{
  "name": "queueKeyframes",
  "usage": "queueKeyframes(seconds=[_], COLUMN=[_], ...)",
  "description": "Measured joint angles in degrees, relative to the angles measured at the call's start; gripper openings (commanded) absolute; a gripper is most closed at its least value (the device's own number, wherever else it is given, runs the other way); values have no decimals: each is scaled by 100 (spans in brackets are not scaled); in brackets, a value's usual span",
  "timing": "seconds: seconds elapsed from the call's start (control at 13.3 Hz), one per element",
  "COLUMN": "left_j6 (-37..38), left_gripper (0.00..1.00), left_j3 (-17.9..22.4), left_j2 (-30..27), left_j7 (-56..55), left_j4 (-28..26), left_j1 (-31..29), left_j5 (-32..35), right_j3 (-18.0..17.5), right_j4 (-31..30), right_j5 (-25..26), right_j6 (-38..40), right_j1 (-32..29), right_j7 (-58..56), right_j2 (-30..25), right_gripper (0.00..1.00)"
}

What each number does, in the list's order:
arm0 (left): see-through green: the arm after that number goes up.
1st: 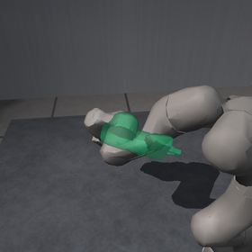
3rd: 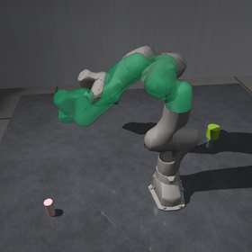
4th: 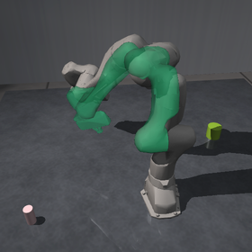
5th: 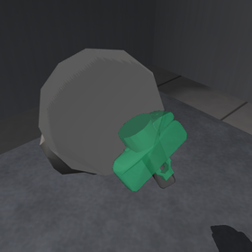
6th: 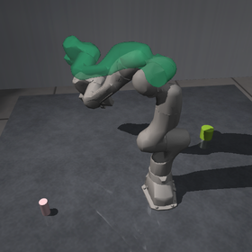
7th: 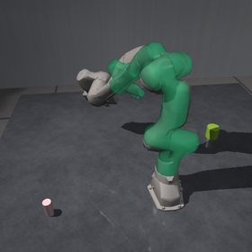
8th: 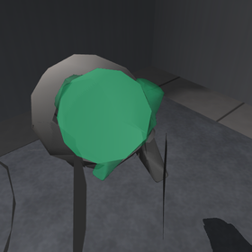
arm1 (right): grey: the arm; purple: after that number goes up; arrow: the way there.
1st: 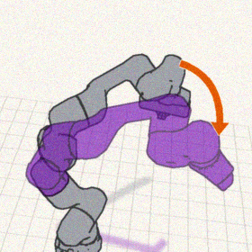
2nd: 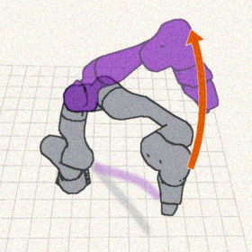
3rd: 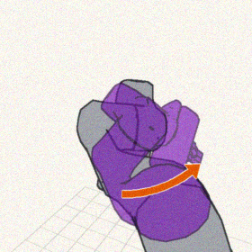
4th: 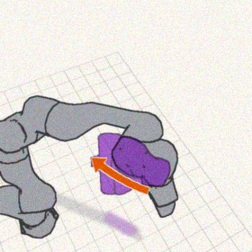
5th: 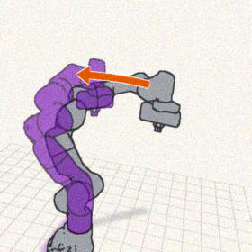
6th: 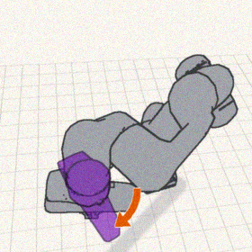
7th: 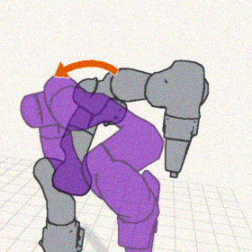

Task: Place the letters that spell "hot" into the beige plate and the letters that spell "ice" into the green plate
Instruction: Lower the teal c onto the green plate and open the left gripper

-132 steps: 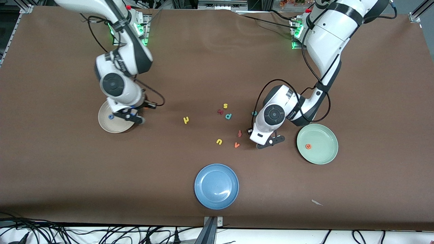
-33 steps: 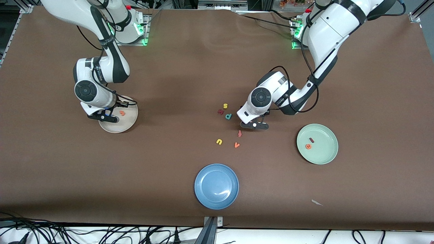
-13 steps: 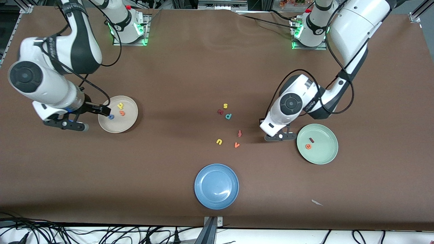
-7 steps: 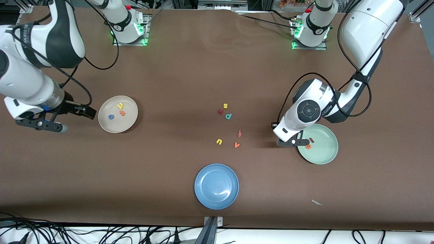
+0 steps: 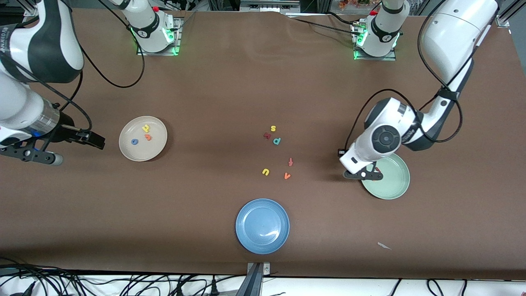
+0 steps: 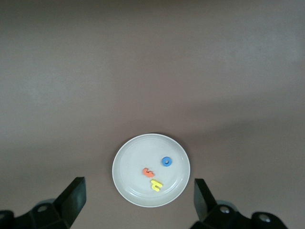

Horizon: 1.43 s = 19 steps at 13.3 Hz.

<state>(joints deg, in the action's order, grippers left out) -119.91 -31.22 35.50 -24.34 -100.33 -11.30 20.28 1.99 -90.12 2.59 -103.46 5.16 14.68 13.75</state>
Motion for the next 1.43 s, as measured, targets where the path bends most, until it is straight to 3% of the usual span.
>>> queueKeyframes(seconds=[0.3,0.53,0.75,0.83,0.9,0.98,1.05,1.43], left_j6=[0,0,21,27,23,-44,-156,-280], left_gripper=[0,0,0,7,25,80,100,100], left_j3=[160,356,392,404,409,410,411,339], left_j2=[0,38,218,304,391,473,547,445], left_j7=[751,809,914,917,917,932,960,1272], left_j4=[193,252,245,239,221,203,191,399], left_j1=[-242,-280,-535,-601,-693,-794,-866,-946], left_j5=[56,711,776,776,776,779,784,787], right_j3=[-35,-57,-134,-215,-291,-327,-342,-353], right_j4=[63,72,72,72,72,72,72,72], right_j5=[0,0,48,85,108,118,125,128], right_j6=[20,34,41,41,42,44,48,53], right_j1=[-132,-227,-309,-375,-431,-451,-457,-482], right_j7=[-219,-239,-248,-251,-252,-252,-252,-257], right_j2=[-22,-46,-85,-92,-104,-122,-139,-152], right_gripper=[100,100,100,100,100,100,100,100])
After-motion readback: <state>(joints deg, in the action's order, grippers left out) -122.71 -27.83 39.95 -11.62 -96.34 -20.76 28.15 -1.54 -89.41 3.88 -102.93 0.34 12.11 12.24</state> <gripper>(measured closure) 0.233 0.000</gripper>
